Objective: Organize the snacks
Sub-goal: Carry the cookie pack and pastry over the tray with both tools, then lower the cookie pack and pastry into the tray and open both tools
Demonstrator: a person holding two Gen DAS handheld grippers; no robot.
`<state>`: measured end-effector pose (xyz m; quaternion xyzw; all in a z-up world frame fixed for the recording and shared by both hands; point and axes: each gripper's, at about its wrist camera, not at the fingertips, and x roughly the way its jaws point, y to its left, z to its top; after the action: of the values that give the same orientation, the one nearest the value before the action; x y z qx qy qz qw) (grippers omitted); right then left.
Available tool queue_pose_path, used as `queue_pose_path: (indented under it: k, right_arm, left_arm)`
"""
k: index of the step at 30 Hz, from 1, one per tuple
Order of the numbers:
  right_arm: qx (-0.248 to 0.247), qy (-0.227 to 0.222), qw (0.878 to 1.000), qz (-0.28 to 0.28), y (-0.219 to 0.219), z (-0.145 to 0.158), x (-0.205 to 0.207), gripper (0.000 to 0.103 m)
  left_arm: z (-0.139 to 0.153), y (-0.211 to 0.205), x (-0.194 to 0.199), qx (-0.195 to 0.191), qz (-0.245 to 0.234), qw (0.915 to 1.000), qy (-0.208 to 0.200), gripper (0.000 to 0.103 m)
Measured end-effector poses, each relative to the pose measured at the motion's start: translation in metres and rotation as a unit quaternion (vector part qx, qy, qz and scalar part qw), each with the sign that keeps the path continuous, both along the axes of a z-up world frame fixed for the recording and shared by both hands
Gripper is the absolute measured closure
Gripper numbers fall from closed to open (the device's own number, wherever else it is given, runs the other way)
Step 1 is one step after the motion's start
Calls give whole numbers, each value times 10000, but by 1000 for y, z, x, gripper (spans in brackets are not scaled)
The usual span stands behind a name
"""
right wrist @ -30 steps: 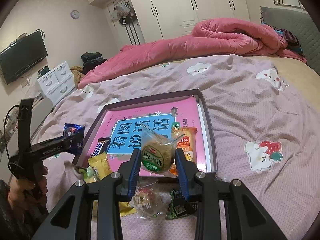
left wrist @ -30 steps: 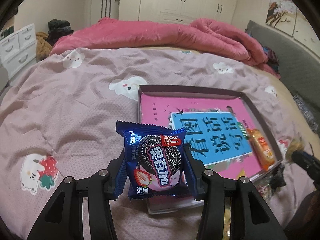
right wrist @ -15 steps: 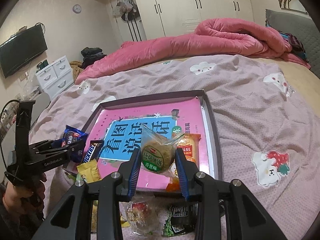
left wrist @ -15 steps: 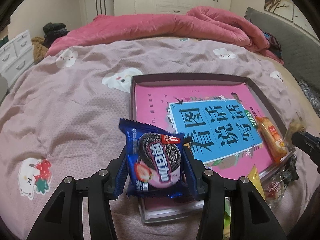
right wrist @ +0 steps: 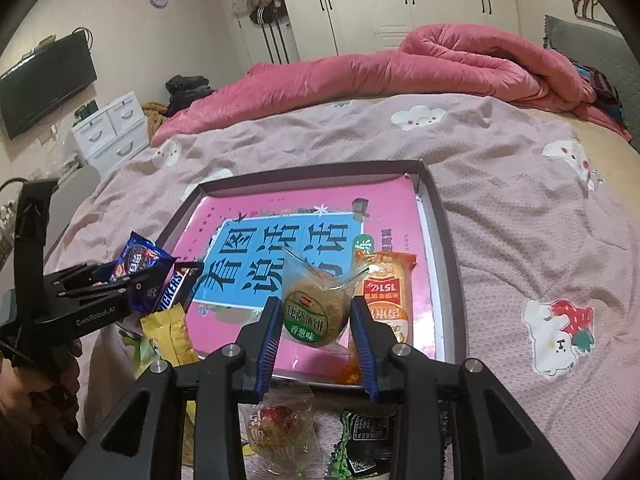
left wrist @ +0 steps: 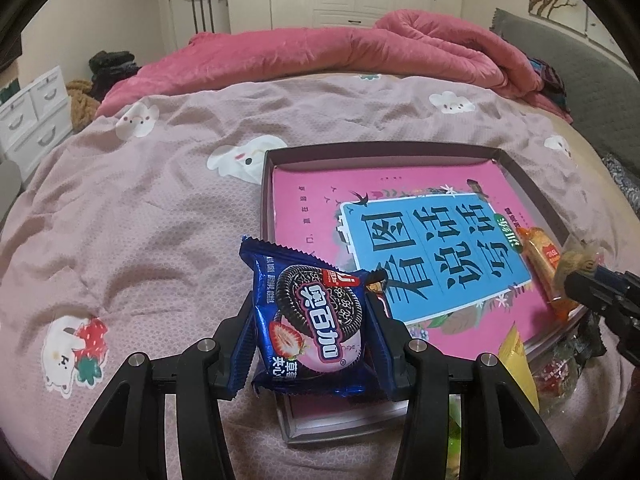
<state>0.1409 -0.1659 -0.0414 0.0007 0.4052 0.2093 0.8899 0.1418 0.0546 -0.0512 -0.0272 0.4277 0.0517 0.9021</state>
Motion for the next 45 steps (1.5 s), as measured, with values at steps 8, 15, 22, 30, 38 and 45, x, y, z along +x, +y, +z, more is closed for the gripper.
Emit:
queue_pose_path:
  k: [8, 15, 22, 30, 38, 45]
  right_arm:
    - [-27, 84, 9999, 92, 3, -5, 2, 68]
    - [7, 258, 9996, 147, 5, -12, 7, 68]
    - [-125, 374, 9990, 189, 9, -19, 7, 68]
    - [-167, 485, 9985, 215, 10, -23, 8, 67]
    - [-22, 616, 9979, 182, 7, -25, 8, 67]
    - [111, 677, 9976, 98, 2, -23, 8, 67]
  left_arm:
    - [0, -9, -2, 79, -114, 9999, 13, 52]
    - [-5, -12, 1, -167, -178, 9996, 139, 51]
    - [-10, -10, 3, -455, -223, 9985, 229, 50]
    - [-10, -9, 4, -588, -233, 9977, 259, 50]
    - [-10, -6, 4, -690, -203, 9970, 282, 50]
    - [-10, -4, 4, -791, -188, 9962, 296, 50]
